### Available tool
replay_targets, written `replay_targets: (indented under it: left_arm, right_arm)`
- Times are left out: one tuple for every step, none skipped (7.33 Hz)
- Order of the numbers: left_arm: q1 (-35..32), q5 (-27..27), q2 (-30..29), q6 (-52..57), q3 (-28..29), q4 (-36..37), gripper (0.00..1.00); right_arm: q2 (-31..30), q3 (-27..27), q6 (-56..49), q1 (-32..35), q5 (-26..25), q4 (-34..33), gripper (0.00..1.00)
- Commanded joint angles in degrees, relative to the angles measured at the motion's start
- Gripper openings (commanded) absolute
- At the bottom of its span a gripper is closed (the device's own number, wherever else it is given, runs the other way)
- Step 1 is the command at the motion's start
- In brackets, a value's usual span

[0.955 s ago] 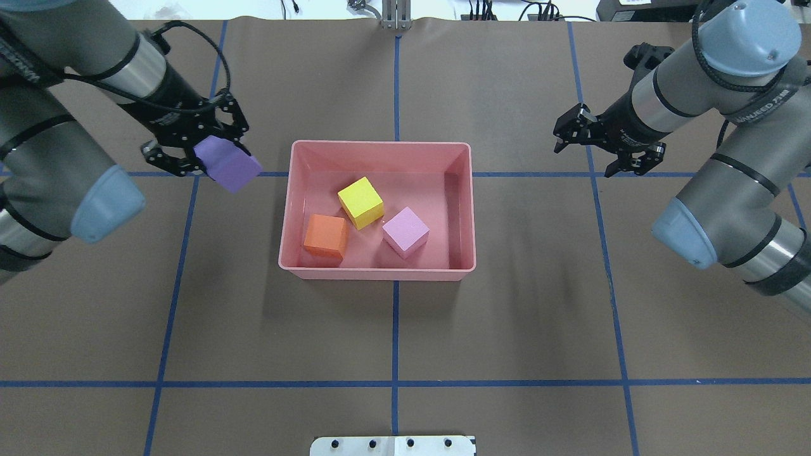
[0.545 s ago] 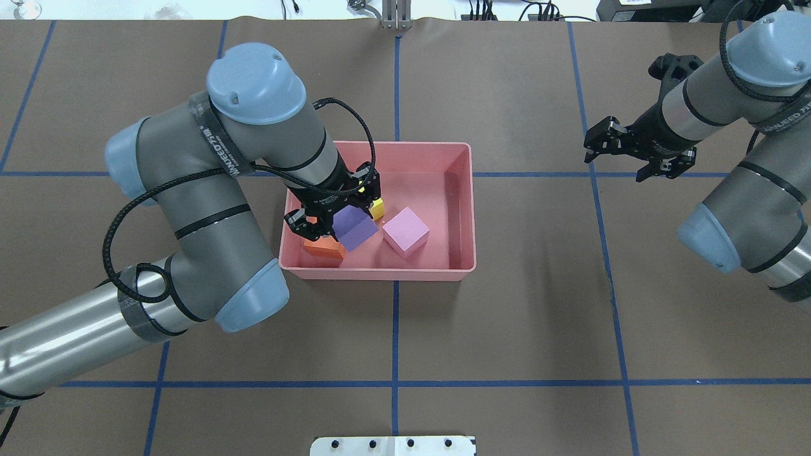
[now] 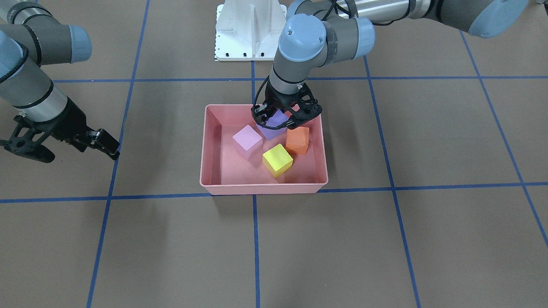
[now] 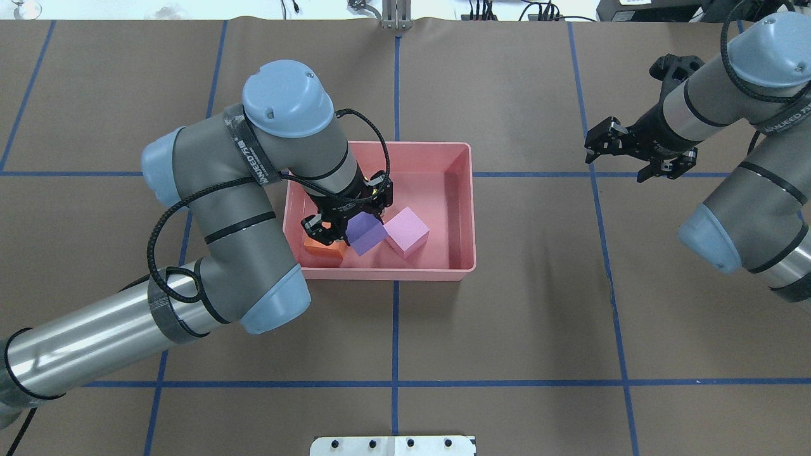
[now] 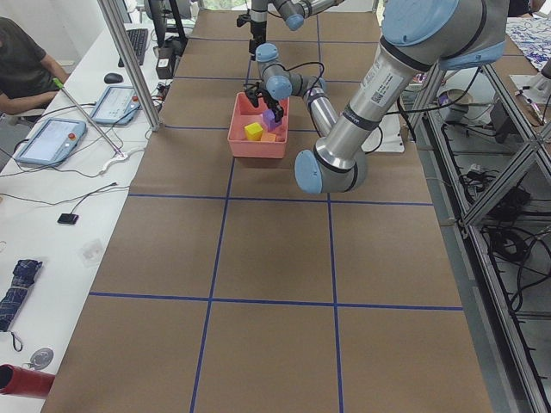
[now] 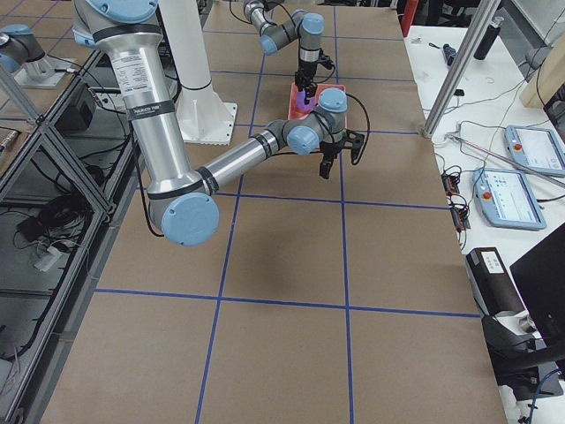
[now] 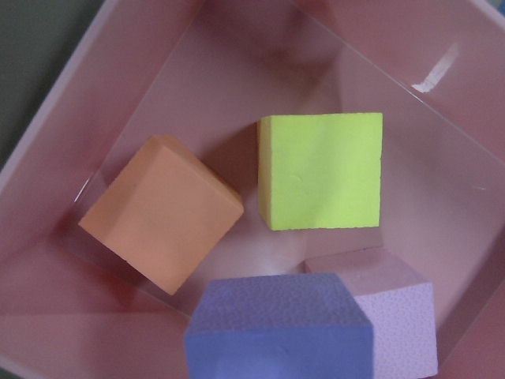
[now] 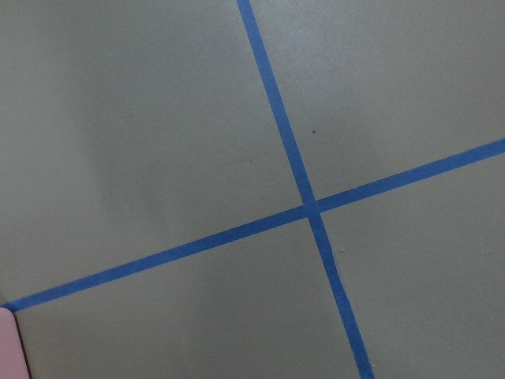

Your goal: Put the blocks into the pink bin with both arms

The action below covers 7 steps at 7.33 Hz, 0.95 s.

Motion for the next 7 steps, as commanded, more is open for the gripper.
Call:
replay_targets:
  left_arm:
    - [0.8, 0.7, -0.1, 0.1, 0.5, -0.4, 1.0]
    - [0.4, 0.7, 0.1, 0.1, 0.0, -0.3, 1.0]
    - [-0.7, 0.5, 0.2, 0.2, -1.4, 0.1, 1.0]
    - [-3.4, -0.6, 1.0, 1.0, -5.1, 0.3, 1.0]
    - [-6.2, -2.3, 5.7, 5.3, -10.9, 0.3, 1.0]
    - [-9.1, -4.3, 15.0, 13.9, -18.9, 0.2, 1.0]
    - [-12.4, -5.2, 24.6, 23.7, -25.9, 0.2, 1.0]
  right_arm:
    - [0.0, 0.0, 0.0, 0.1, 0.0, 0.0, 0.99]
    - [-0.1, 0.0, 0.0, 0.3, 0.0, 0.0, 1.0]
    - [-0.6, 0.3, 0.0, 0.8, 0.0, 0.0, 1.0]
    - [-1.7, 0.7, -0.1, 2.2, 0.2, 0.0, 1.0]
    - [-4.5, 2.2, -0.2, 4.6, 0.3, 0.0, 1.0]
    - [-8.1, 4.0, -4.4, 7.1, 0.5, 0.0, 1.0]
    - [-11.0, 4.0, -10.8, 10.5, 2.3, -0.1, 1.0]
